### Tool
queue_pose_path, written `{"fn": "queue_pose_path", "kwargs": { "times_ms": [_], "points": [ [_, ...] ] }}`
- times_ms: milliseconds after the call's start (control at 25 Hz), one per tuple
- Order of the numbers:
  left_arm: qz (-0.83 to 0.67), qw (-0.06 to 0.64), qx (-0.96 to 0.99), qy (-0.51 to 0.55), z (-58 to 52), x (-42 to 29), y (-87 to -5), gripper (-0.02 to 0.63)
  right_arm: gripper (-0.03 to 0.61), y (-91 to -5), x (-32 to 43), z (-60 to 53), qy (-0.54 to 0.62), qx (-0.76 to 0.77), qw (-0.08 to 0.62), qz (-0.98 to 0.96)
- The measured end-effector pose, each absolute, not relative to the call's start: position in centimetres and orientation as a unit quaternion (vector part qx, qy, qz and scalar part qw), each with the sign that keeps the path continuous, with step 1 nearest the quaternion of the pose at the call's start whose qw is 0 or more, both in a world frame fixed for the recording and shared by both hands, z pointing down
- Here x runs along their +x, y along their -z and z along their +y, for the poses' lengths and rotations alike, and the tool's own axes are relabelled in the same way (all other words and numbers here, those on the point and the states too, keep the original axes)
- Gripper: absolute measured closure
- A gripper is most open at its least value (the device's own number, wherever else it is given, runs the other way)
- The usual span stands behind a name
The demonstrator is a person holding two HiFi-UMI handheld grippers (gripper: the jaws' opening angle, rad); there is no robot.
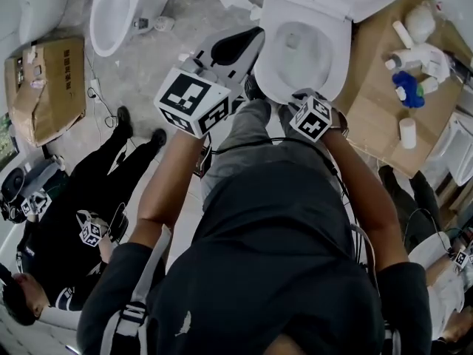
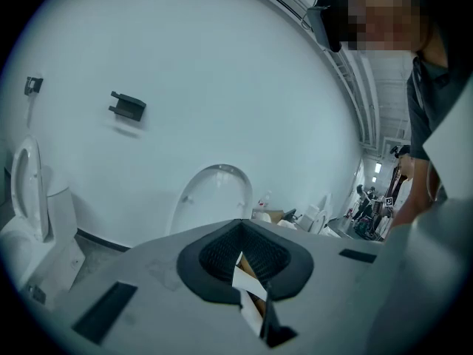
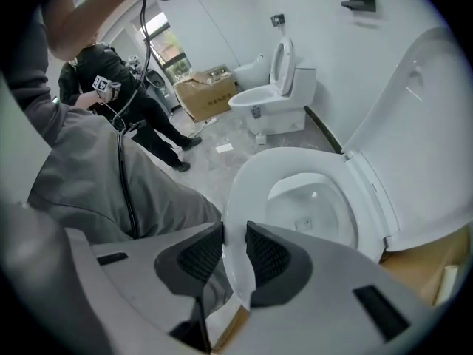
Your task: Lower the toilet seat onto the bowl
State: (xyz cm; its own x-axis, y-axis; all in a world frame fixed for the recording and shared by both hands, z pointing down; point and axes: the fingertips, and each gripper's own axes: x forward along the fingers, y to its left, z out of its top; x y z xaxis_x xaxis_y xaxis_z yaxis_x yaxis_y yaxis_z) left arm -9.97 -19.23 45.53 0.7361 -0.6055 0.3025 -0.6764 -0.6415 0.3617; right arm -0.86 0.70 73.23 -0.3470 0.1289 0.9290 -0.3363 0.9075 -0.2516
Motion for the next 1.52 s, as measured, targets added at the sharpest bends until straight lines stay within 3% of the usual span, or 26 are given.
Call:
{"fn": "queue_pose_path", "kwargs": {
  "times_ms": [600, 1000, 1520],
  "points": [
    [-0.34, 0.271, 0.894, -0.109, -17.3, -9.3, -51.9, 0.609, 0.497, -83.0, -1.6, 5.5, -0.268, 0.007, 0.601, -0.753],
    [-0.344, 0.301, 0.879, -0.134, -15.8, -10.8, -56.1, 0.609, 0.557, -89.0, -1.6, 6.9, -0.288, -0.005, 0.626, -0.725],
    [-0.339, 0.318, 0.872, -0.154, -15.6, -10.9, -59.6, 0.609, 0.569, -93.4, -1.6, 7.6, -0.3, -0.021, 0.638, -0.709]
  ]
}}
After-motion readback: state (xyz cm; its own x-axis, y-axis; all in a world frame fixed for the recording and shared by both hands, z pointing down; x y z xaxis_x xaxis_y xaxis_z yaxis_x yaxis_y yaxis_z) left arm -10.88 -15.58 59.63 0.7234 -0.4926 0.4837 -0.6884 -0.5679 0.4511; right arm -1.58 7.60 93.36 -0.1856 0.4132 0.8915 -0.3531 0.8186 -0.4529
